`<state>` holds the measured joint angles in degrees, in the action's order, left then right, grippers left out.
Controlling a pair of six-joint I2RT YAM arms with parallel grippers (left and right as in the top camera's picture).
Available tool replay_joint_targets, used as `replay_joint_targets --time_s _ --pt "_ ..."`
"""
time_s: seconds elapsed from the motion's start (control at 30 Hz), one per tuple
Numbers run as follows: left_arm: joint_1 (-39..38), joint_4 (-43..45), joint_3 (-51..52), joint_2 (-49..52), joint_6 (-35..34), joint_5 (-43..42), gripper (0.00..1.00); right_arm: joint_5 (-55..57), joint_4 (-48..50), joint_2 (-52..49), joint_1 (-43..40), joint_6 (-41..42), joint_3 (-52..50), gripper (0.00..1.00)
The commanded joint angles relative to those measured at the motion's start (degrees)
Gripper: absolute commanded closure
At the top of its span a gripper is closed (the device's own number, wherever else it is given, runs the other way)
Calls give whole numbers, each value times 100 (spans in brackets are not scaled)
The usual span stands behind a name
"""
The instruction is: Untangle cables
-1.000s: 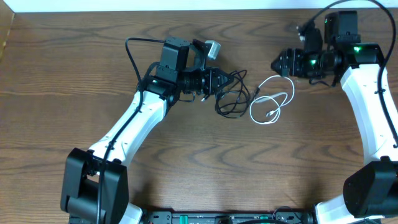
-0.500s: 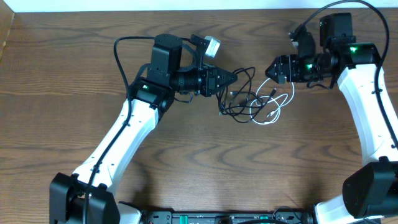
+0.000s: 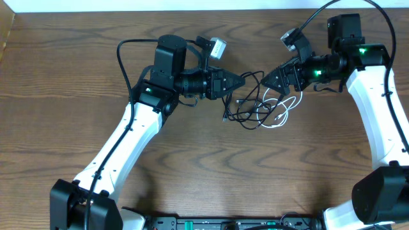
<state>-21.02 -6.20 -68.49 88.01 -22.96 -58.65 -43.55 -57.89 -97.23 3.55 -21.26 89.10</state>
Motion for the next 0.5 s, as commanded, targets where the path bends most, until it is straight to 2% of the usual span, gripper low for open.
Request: replay_joint_targets --time_s 0.0,0.2,0.23,0.3,0.47 --pt "4 26 13 -127 -140 -332 92 -247 74 -17 31 -219 72 11" --pt "4 168 13 -127 -385 -713 92 -249 245 -17 31 -214 68 17" --pt "4 280 13 -127 -514 -855 93 -247 286 -17 31 -212 61 24" --pt "4 354 13 -127 -675 -907 93 -249 337 -17 31 -186 42 29" --pt "2 503 13 -129 -789 -1016 93 -256 404 -17 33 -149 11 31"
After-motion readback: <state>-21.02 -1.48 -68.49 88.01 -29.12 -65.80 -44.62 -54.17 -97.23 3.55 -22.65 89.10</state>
